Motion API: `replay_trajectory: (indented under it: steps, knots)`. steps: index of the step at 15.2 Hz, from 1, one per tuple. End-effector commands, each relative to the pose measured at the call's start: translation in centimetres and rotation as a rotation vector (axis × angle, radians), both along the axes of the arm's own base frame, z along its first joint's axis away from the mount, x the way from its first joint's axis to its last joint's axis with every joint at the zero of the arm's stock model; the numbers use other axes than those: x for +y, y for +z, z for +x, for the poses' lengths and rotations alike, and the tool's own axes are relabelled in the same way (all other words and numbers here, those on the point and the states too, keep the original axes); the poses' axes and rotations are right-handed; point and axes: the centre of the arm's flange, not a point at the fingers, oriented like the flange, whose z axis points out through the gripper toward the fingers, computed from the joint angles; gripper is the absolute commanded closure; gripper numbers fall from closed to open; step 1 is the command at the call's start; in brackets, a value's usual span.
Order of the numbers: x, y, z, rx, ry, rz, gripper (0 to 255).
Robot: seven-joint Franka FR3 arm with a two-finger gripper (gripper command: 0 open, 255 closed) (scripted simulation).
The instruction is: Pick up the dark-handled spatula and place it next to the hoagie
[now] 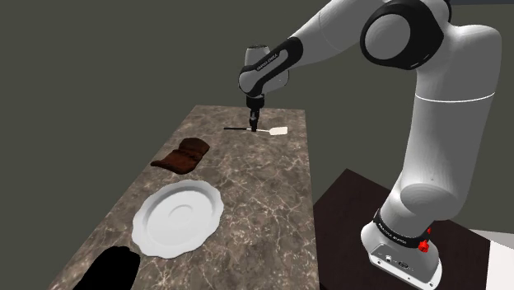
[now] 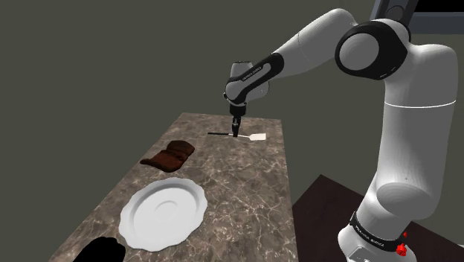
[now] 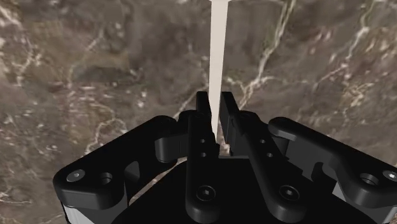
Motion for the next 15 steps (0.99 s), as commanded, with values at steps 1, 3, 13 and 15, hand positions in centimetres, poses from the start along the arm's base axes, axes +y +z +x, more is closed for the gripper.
replay_trajectory:
  steps: [1,3,13,15]
  knots:
    - [0.0,0.0,0.0,0.000,0.000,0.000,255]
    - [0.0,0.5,0.0,0.000,0.000,0.000,255]
    - [0.0,5.8,0.0,0.000,0.000,0.000,255]
    - [0.0,6.9,0.0,0.000,0.000,0.000,255]
